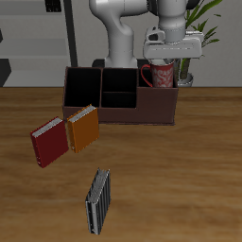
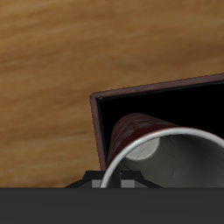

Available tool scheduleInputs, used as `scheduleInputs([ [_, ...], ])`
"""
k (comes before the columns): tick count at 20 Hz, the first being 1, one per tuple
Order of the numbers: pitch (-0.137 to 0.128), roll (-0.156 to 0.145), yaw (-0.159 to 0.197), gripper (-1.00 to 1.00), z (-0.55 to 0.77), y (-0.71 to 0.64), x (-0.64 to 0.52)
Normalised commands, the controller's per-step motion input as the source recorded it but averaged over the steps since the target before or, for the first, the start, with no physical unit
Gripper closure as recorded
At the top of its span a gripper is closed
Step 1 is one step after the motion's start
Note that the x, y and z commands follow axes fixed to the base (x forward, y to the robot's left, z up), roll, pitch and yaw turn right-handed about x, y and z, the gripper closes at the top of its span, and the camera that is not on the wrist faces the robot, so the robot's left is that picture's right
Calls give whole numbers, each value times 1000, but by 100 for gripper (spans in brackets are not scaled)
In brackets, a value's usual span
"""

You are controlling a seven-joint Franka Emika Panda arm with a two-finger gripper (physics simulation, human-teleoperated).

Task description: Place the red mug into the back desk caddy's right compartment

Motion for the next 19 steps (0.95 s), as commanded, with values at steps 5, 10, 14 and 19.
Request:
scheduleInputs([
  [5, 13, 24, -45, -100, -29, 40, 137],
  [10, 9, 37, -61, -100, 0, 44, 89],
  [14, -23, -8, -28, -100, 119, -18, 79],
  [19, -18, -6, -9, -100, 106, -73, 24],
])
